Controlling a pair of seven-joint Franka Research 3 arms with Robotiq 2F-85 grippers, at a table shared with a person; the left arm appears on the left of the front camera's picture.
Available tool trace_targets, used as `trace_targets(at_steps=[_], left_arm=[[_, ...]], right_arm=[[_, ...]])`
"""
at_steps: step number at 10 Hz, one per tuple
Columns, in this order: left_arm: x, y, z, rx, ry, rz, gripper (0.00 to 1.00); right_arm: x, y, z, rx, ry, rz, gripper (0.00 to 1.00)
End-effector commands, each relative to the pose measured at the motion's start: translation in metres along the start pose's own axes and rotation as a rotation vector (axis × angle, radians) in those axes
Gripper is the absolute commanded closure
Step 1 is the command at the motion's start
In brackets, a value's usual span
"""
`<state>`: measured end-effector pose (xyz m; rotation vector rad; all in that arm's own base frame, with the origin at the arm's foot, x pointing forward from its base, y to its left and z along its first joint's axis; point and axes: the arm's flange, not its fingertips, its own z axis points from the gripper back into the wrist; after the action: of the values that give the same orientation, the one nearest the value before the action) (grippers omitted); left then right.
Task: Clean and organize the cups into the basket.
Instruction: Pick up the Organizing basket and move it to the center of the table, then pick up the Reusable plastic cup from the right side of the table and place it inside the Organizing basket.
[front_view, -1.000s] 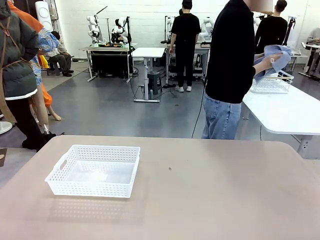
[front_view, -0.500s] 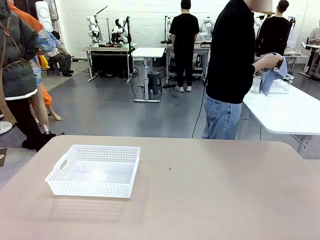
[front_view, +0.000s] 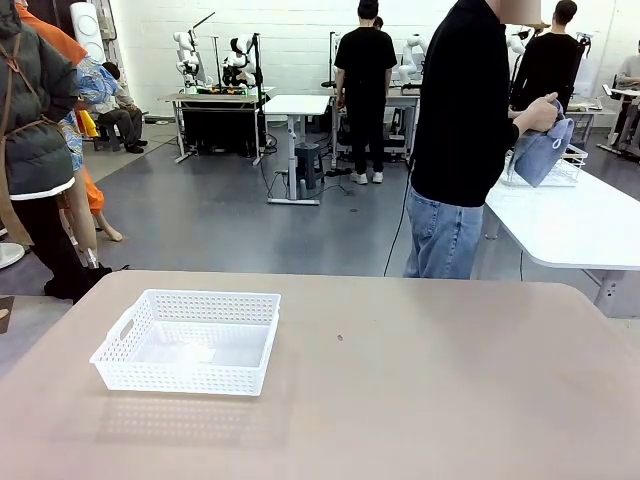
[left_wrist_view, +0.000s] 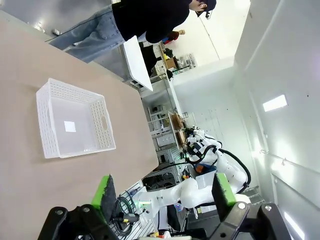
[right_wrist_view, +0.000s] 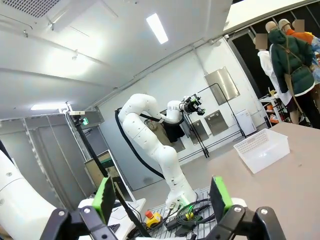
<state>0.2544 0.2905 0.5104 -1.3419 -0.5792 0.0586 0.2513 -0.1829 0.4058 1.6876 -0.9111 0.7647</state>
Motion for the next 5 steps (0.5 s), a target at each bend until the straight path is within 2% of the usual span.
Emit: trace_targets(at_steps=[1, 2, 3, 4, 5], left_arm=[[0.002, -0.004, 0.002, -0.012, -0.012, -0.009, 0.00], [0.002, -0.004, 0.002, -0.012, -0.012, -0.009, 0.00], [0.002, -0.004, 0.002, -0.012, -0.012, -0.009, 0.00], [0.002, -0.004, 0.002, -0.012, -0.012, -0.009, 0.00], [0.002, -0.004, 0.002, -0.012, -0.012, -0.009, 0.00]], right_arm=[[-0.001, -0.004, -0.002, -0.017, -0.001, 0.018, 0.00], [0.000, 0.000, 0.000, 0.000, 0.000, 0.000, 0.00], [-0.002, -0.008, 0.017, -0.292, 0.016, -0.017, 0.00], [-0.003, -0.018, 0.025, -0.545, 0.081, -0.060, 0.00], [-0.004, -0.024, 0.032, -0.759, 0.111, -0.121, 0.00]])
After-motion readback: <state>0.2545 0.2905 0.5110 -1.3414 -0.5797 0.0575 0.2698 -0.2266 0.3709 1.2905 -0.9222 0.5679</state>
